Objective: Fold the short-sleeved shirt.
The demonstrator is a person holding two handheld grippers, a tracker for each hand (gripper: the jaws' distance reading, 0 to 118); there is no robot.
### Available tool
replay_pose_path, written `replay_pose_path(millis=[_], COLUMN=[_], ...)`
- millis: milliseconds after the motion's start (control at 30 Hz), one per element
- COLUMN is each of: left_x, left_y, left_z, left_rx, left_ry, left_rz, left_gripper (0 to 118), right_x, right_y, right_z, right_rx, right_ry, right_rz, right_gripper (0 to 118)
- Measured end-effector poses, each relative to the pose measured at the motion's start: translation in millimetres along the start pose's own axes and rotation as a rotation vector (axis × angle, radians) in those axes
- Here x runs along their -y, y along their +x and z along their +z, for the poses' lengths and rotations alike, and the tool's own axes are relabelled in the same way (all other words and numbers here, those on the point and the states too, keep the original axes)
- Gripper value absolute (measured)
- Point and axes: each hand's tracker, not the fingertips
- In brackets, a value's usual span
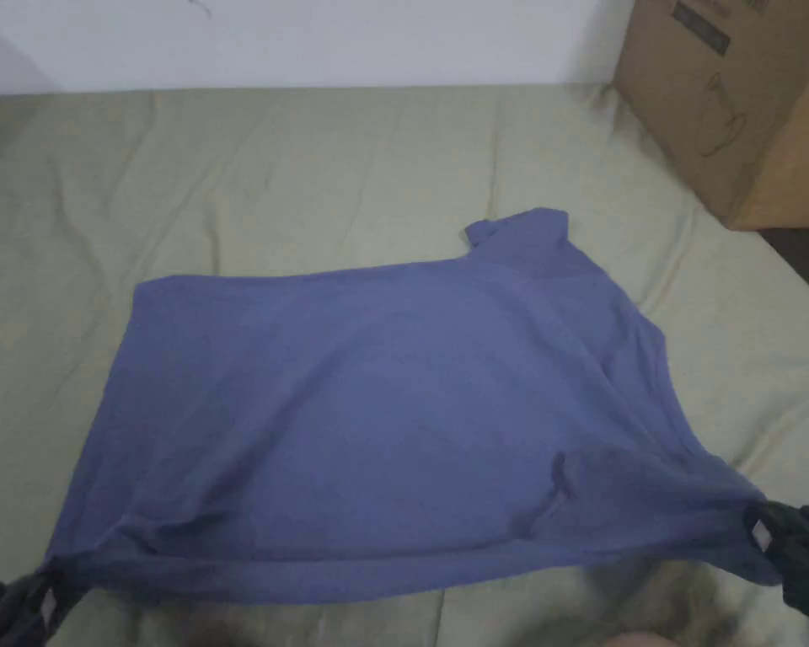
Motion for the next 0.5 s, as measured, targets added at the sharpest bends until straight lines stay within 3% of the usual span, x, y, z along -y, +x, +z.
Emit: replay_pose_path(millis=[200,267,300,333,367,400,433,500], left_x=[-84.6,-100.0,-105.3,-109.7,-113.7,-116.1,-115.9,-105.5], left_y=[-22.5,-25.7,-26.8,-27.8,-25.9,-25.3,-24.0,-15.7], left_z=[-78.1,-107.9,-122.8,-131.1,-130.5,-124.2,-112.4,-86.3], left_rx=[0.051,0.039,0.041,0.014,-0.036,-0.064,-0.095,-0.059], left_ry=[-0.09,-0.103,-0.153,-0.139,-0.117,-0.064,0.04,0.171], left_rz=[0.018,0.017,0.01,0.022,0.029,0.035,0.059,0.091], left_gripper=[2,2,3,11,34,73,118,115], right_x=[-94.1,-113.8,-121.3,-125.6,-132.3,-128.1,-125.1,-110.9], right_y=[16.5,20.4,23.7,21.3,17.4,13.3,14.6,10.1], right_z=[-87.3,-126.4,-142.4,-147.3,-151.8,-144.6,-125.0,-95.8], right_rx=[0.002,-0.006,0.024,0.079,0.23,0.291,0.257,0.225], right_ry=[-0.115,-0.147,-0.166,-0.165,-0.12,-0.016,0.133,0.273], right_rz=[0.071,0.032,0.019,0.042,0.101,0.106,0.087,0.014], right_gripper=[0,3,31,91,107,107,107,107])
